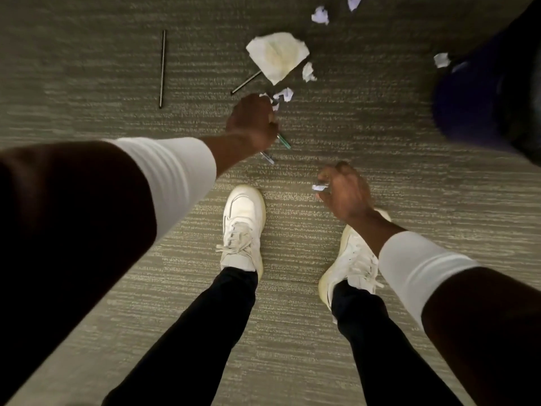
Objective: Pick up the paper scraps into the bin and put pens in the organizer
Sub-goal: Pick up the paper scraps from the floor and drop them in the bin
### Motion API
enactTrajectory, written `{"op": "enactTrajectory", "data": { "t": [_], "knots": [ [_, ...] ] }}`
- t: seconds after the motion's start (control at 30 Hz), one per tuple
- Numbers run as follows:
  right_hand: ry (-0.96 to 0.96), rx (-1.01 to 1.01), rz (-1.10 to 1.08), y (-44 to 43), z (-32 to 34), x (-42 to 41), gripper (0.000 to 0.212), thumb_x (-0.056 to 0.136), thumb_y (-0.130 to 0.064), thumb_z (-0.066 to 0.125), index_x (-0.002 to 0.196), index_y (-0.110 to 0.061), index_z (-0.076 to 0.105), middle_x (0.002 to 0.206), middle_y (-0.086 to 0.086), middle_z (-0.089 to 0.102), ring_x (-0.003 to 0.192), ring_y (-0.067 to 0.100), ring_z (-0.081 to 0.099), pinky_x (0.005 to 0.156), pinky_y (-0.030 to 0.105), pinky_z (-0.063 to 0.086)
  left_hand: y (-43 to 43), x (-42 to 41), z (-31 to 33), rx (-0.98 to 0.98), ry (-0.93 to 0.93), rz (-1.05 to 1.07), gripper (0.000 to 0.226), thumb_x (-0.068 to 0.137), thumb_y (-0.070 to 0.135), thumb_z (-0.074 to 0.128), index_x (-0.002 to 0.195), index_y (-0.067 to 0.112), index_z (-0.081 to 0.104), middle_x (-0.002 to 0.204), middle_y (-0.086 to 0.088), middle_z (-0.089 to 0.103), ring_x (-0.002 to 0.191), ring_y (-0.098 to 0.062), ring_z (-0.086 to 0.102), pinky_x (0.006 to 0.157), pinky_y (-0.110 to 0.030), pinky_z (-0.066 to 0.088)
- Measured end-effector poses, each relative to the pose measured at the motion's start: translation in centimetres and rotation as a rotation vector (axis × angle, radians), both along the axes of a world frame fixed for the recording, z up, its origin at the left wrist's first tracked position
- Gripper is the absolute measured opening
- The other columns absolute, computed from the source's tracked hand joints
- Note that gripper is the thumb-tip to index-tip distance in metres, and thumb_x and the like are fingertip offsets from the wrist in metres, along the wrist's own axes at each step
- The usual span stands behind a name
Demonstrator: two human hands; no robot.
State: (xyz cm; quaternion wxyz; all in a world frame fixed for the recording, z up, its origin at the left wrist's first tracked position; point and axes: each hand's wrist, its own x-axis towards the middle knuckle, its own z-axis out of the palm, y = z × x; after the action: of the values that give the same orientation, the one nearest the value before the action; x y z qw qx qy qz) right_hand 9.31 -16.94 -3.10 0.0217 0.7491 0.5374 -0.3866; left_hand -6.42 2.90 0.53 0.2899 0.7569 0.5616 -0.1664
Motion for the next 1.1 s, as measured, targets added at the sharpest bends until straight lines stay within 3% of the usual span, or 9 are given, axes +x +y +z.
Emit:
{"op": "enactTrajectory", "data": {
  "t": [0.17, 0.3, 0.4, 0.5, 0.7, 0.87, 1.0, 1.1],
  "knots": [
    [-0.03, -0.019, 0.151, 0.3, -3.2, -0.4, 0.041, 0.09, -0.025, 0.081, 0.127, -0.021, 0.065, 0.134, 0.013, 0.059, 0.123, 0.03, 0.058, 0.097, 0.042, 0.059, 0.1, 0.5, -4.3, 0.062, -0.045, -0.053, 0.043, 0.091, 0.024, 0.072, 0.13, 0.011, 0.062, 0.138, -0.016, 0.055, 0.133, -0.035, 0.052, 0.113, -0.041, 0.043],
    [-0.02, 0.036, 0.253, 0.0, -4.3, -0.3, 0.024, 0.097, -0.009, 0.066, 0.12, -0.016, 0.066, 0.128, 0.012, 0.063, 0.118, 0.028, 0.06, 0.093, 0.04, 0.058, 0.0, 0.6, -6.4, 0.124, -0.046, -0.049, 0.053, 0.09, 0.022, 0.073, 0.137, 0.005, 0.055, 0.144, -0.019, 0.049, 0.135, -0.038, 0.049, 0.113, -0.041, 0.04],
    [0.051, 0.042, 0.203, -0.3, -4.8, 0.0, 0.019, 0.098, -0.005, 0.061, 0.107, -0.016, 0.072, 0.116, 0.007, 0.068, 0.105, 0.026, 0.066, 0.087, 0.04, 0.058, 0.1, 0.7, -7.2, 0.148, -0.076, -0.048, 0.053, 0.086, 0.02, 0.075, 0.133, 0.002, 0.056, 0.139, -0.022, 0.053, 0.13, -0.04, 0.053, 0.108, -0.042, 0.042],
    [0.108, 0.007, 0.044, -0.1, -4.7, 0.4, 0.016, 0.096, -0.008, 0.068, 0.099, -0.02, 0.078, 0.106, 0.002, 0.075, 0.092, 0.022, 0.072, 0.082, 0.037, 0.06, 0.5, 0.8, -7.7, 0.126, -0.074, -0.024, 0.056, 0.085, 0.016, 0.078, 0.134, 0.002, 0.054, 0.139, -0.021, 0.054, 0.127, -0.04, 0.057, 0.102, -0.044, 0.046],
    [-0.014, 0.154, -0.193, 4.1, -4.3, 2.2, 0.008, 0.093, -0.012, 0.073, 0.097, -0.019, 0.074, 0.107, 0.004, 0.073, 0.089, 0.023, 0.071, 0.071, 0.027, 0.055, 1.3, 0.8, -8.0, 0.16, -0.127, 0.0, 0.043, 0.089, 0.007, 0.07, 0.129, 0.0, 0.057, 0.134, -0.022, 0.059, 0.124, -0.041, 0.058, 0.1, -0.044, 0.044],
    [-0.036, 0.322, -0.305, 10.8, -4.0, 3.4, 0.019, 0.092, -0.016, 0.07, 0.112, -0.017, 0.071, 0.107, 0.007, 0.078, 0.097, 0.029, 0.074, 0.08, 0.035, 0.059, 2.2, 0.7, -7.8, 0.182, -0.192, -0.059, 0.042, 0.088, 0.005, 0.069, 0.127, 0.0, 0.057, 0.132, -0.023, 0.056, 0.117, -0.043, 0.06, 0.093, -0.047, 0.047],
    [-0.091, 0.376, -0.244, 15.8, -4.5, 3.8, 0.038, 0.094, -0.02, 0.072, 0.131, -0.016, 0.064, 0.118, 0.011, 0.075, 0.109, 0.034, 0.071, 0.089, 0.039, 0.056, 2.8, 1.0, -8.5, 0.143, -0.172, -0.102, 0.042, 0.09, 0.002, 0.067, 0.131, 0.006, 0.058, 0.136, -0.019, 0.055, 0.116, -0.042, 0.062, 0.094, -0.049, 0.051],
    [-0.125, 0.421, -0.19, 18.6, -4.8, 3.4, 0.04, 0.098, -0.021, 0.065, 0.137, -0.023, 0.061, 0.131, 0.006, 0.071, 0.12, 0.031, 0.066, 0.095, 0.04, 0.053, 2.4, 0.9, -9.1, 0.139, -0.144, -0.13, 0.045, 0.093, 0.0, 0.063, 0.137, 0.008, 0.056, 0.142, -0.017, 0.051, 0.121, -0.041, 0.06, 0.097, -0.051, 0.052]
  ]
}}
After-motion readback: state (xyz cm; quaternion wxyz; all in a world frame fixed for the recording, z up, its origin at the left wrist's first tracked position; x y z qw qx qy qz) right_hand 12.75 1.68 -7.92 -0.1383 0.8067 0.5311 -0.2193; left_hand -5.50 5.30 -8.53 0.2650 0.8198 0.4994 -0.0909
